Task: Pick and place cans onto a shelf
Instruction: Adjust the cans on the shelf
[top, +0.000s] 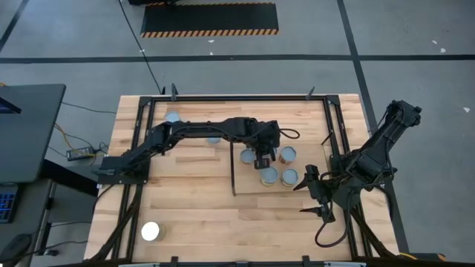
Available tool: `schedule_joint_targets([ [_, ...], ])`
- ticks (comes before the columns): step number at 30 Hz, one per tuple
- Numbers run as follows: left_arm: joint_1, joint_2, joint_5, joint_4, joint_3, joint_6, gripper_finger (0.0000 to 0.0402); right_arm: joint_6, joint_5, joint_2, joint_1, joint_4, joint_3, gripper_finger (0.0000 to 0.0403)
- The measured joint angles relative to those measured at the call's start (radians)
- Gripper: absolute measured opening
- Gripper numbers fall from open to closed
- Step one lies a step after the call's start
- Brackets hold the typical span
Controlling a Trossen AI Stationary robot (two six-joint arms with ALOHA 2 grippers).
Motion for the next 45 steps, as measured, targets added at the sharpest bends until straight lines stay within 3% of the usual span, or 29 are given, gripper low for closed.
schedule_joint_targets([
  [19,0.001,0.006,-0.001,-0.026,0.001,0.003,0.0009,0.0,0.0,0.0,0.0,0.001,0.0,0.0347],
  [24,0.0,0.0,-0.001,-0.035,0.0,0.005,0.0025,0.0,0.0,0.0,0.0,0.001,0.0,0.0347],
  [33,-0.023,-0.014,0.0,-0.111,0.091,0.009,0.0062,0.0,0.0,0.0,0.0,0.001,0.0,0.0347],
  [41,-0.102,-0.026,-0.002,-0.275,0.149,-0.06,0.0048,0.029,-0.023,0.0,0.0,-0.001,0.0,0.0347],
  [45,-0.153,-0.033,-0.128,-0.372,0.149,-0.072,0.0032,0.048,-0.051,0.0,0.0,-0.004,0.0,0.0347],
])
